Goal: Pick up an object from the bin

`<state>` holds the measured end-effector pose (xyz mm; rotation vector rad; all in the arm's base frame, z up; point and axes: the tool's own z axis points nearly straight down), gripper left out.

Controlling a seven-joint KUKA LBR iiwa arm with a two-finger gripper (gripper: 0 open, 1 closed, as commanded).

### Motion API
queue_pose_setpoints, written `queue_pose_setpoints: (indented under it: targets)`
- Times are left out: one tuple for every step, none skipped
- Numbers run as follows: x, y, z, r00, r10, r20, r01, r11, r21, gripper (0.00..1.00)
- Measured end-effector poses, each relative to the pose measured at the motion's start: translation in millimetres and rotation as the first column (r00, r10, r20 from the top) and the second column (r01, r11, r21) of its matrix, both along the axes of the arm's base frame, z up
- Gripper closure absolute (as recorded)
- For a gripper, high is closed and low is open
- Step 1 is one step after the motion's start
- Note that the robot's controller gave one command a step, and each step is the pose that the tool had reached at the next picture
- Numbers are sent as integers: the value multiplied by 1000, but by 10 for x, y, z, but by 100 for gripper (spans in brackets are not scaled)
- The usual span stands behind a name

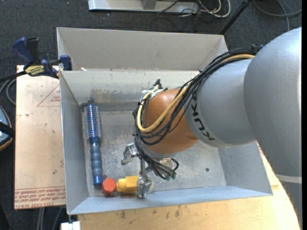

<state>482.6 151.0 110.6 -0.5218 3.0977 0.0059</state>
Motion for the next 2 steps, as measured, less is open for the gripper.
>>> queue_pose_setpoints:
  targets:
    - [14, -28, 16, 1000, -6, 2, 6, 1000, -2, 100]
    - [100, -43, 957, 1000, 4, 9, -4, 1000, -1, 100]
